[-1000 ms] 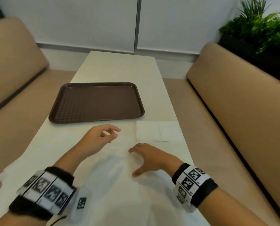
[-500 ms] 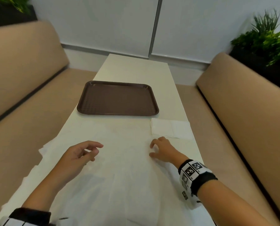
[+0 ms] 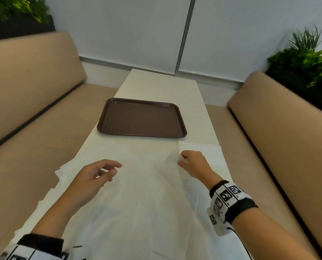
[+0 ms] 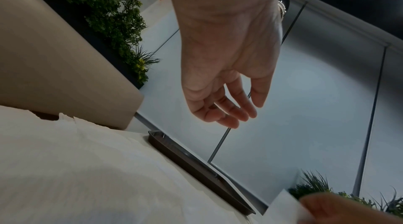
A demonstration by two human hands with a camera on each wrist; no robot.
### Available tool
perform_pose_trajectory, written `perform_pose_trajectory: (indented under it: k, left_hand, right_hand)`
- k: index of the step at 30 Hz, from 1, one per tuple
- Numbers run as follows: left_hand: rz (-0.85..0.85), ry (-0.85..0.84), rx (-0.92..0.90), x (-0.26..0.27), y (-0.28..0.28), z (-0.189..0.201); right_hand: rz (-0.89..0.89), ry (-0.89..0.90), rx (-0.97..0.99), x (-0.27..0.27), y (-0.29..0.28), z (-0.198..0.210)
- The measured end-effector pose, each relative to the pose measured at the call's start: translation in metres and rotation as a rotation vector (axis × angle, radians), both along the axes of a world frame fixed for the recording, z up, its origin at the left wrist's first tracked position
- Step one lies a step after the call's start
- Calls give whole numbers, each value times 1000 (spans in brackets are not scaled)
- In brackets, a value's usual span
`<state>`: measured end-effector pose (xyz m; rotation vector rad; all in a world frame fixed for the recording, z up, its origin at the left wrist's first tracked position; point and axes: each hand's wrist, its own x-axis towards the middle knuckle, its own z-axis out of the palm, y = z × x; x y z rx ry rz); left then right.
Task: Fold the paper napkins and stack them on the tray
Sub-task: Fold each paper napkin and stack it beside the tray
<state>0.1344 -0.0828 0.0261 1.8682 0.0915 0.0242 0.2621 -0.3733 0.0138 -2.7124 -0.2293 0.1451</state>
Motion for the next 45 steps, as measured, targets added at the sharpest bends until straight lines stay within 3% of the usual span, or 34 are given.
perform_pose_trajectory:
  k: [6, 12, 16, 19, 23, 26, 30, 36, 45]
  left_hand:
    - [-82, -72, 27, 11, -23, 19]
    - [-344, -143, 126, 25, -67, 69]
    - [-484, -129, 182, 35, -88, 101]
    - [-475, -168, 116, 32, -93, 119]
    - [-393, -126, -192, 21, -85, 131]
    - [-351, -114, -322, 16, -79, 134]
    - [-412, -96, -297, 9, -68, 135]
    - [-470, -125, -287, 6, -45, 133]
    - [-537, -172, -139, 1, -39, 127]
  right_hand:
    - [192, -81, 77, -28, -1, 62]
    - [326, -157, 61, -68, 2, 137]
    - [347, -305, 116, -94, 0, 189]
    - [284, -212, 253, -94, -30, 209]
    - [286, 51, 740, -99, -73, 186]
    - [224, 139, 983, -109, -66, 149]
    - [119, 29, 1072, -117, -52, 136]
    - [182, -35, 1160, -126, -57, 140]
    - [256, -22, 1062, -125, -67, 133]
